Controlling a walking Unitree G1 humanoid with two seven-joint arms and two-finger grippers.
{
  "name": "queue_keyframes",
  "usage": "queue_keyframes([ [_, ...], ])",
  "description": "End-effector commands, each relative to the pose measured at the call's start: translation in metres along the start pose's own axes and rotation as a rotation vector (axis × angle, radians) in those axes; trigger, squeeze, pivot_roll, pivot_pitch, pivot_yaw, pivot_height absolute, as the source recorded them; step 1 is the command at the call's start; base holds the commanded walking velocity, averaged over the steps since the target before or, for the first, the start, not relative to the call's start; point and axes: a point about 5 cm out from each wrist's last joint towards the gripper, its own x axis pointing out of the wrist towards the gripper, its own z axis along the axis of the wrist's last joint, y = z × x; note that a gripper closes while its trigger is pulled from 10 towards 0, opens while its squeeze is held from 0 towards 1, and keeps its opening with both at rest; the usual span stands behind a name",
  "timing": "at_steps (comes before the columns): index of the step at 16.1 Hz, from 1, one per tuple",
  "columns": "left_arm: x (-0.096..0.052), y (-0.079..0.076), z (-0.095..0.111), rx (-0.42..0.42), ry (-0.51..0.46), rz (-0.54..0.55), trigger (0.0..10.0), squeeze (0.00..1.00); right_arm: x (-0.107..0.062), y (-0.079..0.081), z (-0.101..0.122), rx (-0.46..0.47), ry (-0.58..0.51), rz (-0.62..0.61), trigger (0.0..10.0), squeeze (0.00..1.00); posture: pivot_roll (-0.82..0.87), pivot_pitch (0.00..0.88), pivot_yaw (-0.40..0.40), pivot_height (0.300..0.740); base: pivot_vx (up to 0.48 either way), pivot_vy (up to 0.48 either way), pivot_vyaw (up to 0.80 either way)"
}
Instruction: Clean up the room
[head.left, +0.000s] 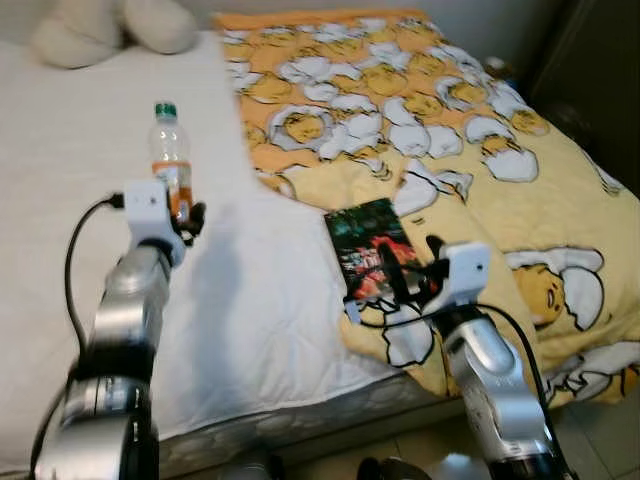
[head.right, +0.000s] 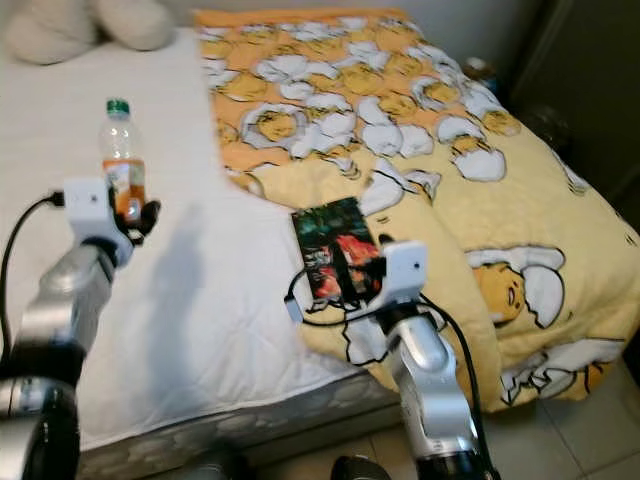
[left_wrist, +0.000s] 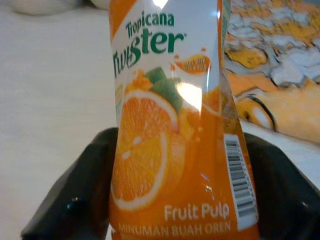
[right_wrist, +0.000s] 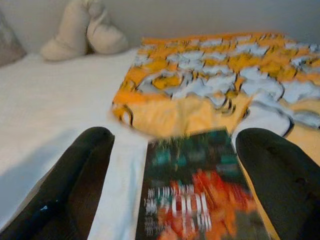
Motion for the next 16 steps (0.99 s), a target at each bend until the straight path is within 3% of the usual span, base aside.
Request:
queue_keyframes([
  [1, -0.015, 0.003, 0.006, 0.010, -0.066, 0.061, 0.0, 0.00, 0.000, -0.010, 0.005, -0.003, -0.041, -0.067, 10.0, 0.00, 0.04, 0.000, 0.006, 0.740, 0.000, 0.000, 0.00],
  [3, -0.047, 0.003, -0.001, 0.036, -0.087, 0.084, 0.0, 0.00, 0.000, -0.010, 0.007, 0.003, -0.062, -0.088, 10.0, 0.00, 0.04, 0.000, 0.006, 0.740, 0.000, 0.000, 0.00],
  [4, -0.066, -0.006, -0.009, 0.057, -0.093, 0.034, 0.0, 0.00, -0.001, -0.010, 0.005, 0.001, -0.055, -0.113, 10.0, 0.00, 0.04, 0.000, 0.003, 0.740, 0.000, 0.000, 0.00],
  [5, -0.075, -0.015, -0.011, 0.062, -0.108, -0.021, 0.0, 0.00, -0.002, -0.014, 0.003, -0.006, -0.059, -0.170, 10.0, 0.00, 0.03, 0.000, -0.005, 0.740, 0.000, 0.000, 0.00],
  [7, -0.073, -0.024, -0.004, 0.047, -0.163, -0.041, 0.0, 0.00, -0.011, -0.029, 0.013, 0.011, -0.148, -0.364, 10.0, 0.00, 0.02, 0.000, -0.023, 0.740, 0.000, 0.000, 0.00],
  [10, -0.074, -0.037, 0.000, 0.056, -0.186, -0.072, 0.0, 0.00, -0.018, -0.029, 0.005, -0.039, -0.117, -0.354, 10.0, 0.00, 0.01, 0.000, -0.033, 0.740, 0.000, 0.000, 0.00],
  [11, -0.073, -0.038, -0.008, 0.063, -0.146, -0.074, 0.0, 0.00, -0.020, -0.033, -0.001, -0.040, -0.083, -0.361, 10.0, 0.00, 0.00, 0.000, -0.035, 0.740, 0.000, 0.000, 0.00],
  [16, -0.065, -0.053, -0.009, 0.061, -0.130, -0.136, 0.0, 0.00, -0.012, -0.026, -0.009, -0.032, -0.040, -0.279, 10.0, 0.00, 0.00, 0.000, -0.024, 0.740, 0.000, 0.000, 0.10],
])
